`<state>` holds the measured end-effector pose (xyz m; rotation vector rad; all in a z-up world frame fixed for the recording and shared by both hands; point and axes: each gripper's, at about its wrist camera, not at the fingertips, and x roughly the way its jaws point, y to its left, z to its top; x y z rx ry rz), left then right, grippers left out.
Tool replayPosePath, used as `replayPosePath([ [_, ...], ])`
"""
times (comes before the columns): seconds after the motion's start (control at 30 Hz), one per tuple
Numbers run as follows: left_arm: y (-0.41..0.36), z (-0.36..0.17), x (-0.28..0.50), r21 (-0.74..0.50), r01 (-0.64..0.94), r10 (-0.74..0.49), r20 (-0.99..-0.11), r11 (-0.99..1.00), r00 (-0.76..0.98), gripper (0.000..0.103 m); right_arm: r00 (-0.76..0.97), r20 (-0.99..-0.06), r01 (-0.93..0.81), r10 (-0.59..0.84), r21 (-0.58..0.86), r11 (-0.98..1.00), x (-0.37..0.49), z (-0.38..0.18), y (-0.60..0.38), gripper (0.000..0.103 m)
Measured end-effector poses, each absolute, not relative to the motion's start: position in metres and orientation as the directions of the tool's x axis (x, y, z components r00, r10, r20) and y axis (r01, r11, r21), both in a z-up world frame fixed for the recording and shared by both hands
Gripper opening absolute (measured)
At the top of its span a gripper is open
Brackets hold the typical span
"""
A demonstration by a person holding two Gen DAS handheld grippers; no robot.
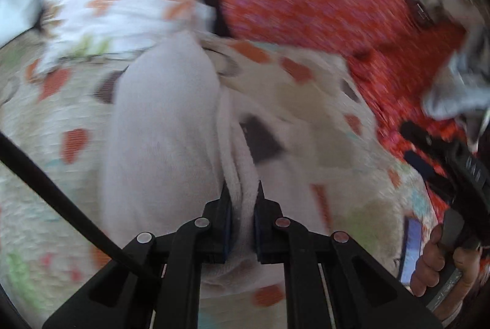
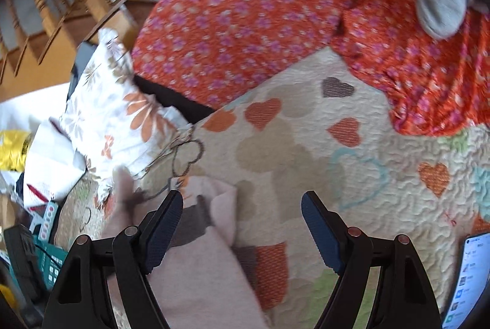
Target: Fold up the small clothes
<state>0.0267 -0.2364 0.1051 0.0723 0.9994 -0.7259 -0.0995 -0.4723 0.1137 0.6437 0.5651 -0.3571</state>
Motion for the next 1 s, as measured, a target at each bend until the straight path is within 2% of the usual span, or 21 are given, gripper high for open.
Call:
replayPosePath([
  [0.1, -0.271, 0.078, 0.018, -0.302, 0.623, -0.531, -0.819, 0.721, 0.217, 0.014, 0.777, -0.615, 0.498, -0.135, 0.468, 0.730, -0.105, 0.107, -0.488, 0.084],
  [0.17, -0.270, 0.072, 0.014, -0.370, 0.597, -0.562, -0.810, 0.712, 0.169, 0.016, 0.775, -0.621, 0.498, -0.120, 0.483, 0.720, -0.107, 0.103, -0.493, 0.084],
  [0.23, -0.253, 0.078, 0.008, -0.429, 0.581, -0.606, -0.783, 0.692, 0.144, 0.037, 0.779, -0.619, 0.486, -0.098, 0.499, 0.717, -0.108, 0.101, -0.493, 0.084],
  [0.27, -0.243, 0.083, 0.007, -0.440, 0.578, -0.618, -0.772, 0.688, 0.148, 0.042, 0.782, -0.617, 0.474, -0.081, 0.506, 0.721, -0.107, 0.100, -0.491, 0.084],
  [0.33, -0.218, 0.095, 0.005, -0.426, 0.571, -0.624, -0.755, 0.702, 0.203, 0.055, 0.787, -0.615, 0.443, -0.042, 0.516, 0.733, -0.103, 0.097, -0.484, 0.084],
  [0.4, -0.192, 0.103, 0.007, -0.374, 0.549, -0.591, -0.751, 0.747, 0.294, 0.063, 0.791, -0.610, 0.389, 0.029, 0.540, 0.747, -0.095, 0.094, -0.473, 0.084],
  [0.43, -0.182, 0.104, 0.010, -0.355, 0.536, -0.575, -0.751, 0.766, 0.325, 0.067, 0.791, -0.606, 0.347, 0.087, 0.561, 0.752, -0.091, 0.091, -0.466, 0.083],
  [0.53, -0.139, 0.099, 0.022, -0.304, 0.462, -0.506, -0.757, 0.833, 0.413, 0.068, 0.751, -0.622, 0.247, 0.222, 0.576, 0.779, -0.074, 0.080, -0.435, 0.080],
  [0.67, -0.105, 0.080, 0.034, -0.299, 0.385, -0.457, -0.776, 0.873, 0.434, 0.068, 0.696, -0.663, 0.154, 0.275, 0.512, 0.845, -0.058, 0.073, -0.393, 0.060],
  [0.73, -0.091, 0.074, 0.037, -0.318, 0.361, -0.460, -0.775, 0.877, 0.433, 0.068, 0.667, -0.697, 0.135, 0.264, 0.462, 0.877, -0.050, 0.064, -0.374, 0.057],
  [0.83, -0.079, 0.068, 0.040, -0.338, 0.336, -0.464, -0.769, 0.879, 0.440, 0.068, 0.605, -0.789, 0.209, 0.108, 0.287, 0.935, -0.037, 0.045, -0.357, 0.056],
  [0.87, -0.076, 0.067, 0.040, -0.346, 0.329, -0.467, -0.767, 0.879, 0.441, 0.068, 0.591, -0.799, 0.214, 0.109, 0.286, 0.934, -0.034, 0.037, -0.355, 0.045],
  [0.9, -0.076, 0.066, 0.041, -0.352, 0.323, -0.469, -0.766, 0.879, 0.439, 0.068, 0.578, -0.802, 0.205, 0.148, 0.319, 0.925, -0.034, 0.032, -0.356, 0.016],
  [0.93, -0.074, 0.066, 0.042, -0.366, 0.315, -0.476, -0.764, 0.876, 0.435, 0.068, 0.558, -0.797, 0.178, 0.230, 0.386, 0.905, -0.033, 0.028, -0.356, 0.007],
  [0.97, -0.074, 0.067, 0.043, -0.376, 0.313, -0.483, -0.761, 0.872, 0.433, 0.068, 0.552, -0.783, 0.160, 0.288, 0.439, 0.884, -0.034, 0.029, -0.357, 0.007],
  [1.0, -0.075, 0.068, 0.043, -0.385, 0.313, -0.491, -0.756, 0.868, 0.432, 0.068, 0.565, -0.775, 0.155, 0.282, 0.436, 0.887, -0.038, 0.034, -0.359, 0.007],
])
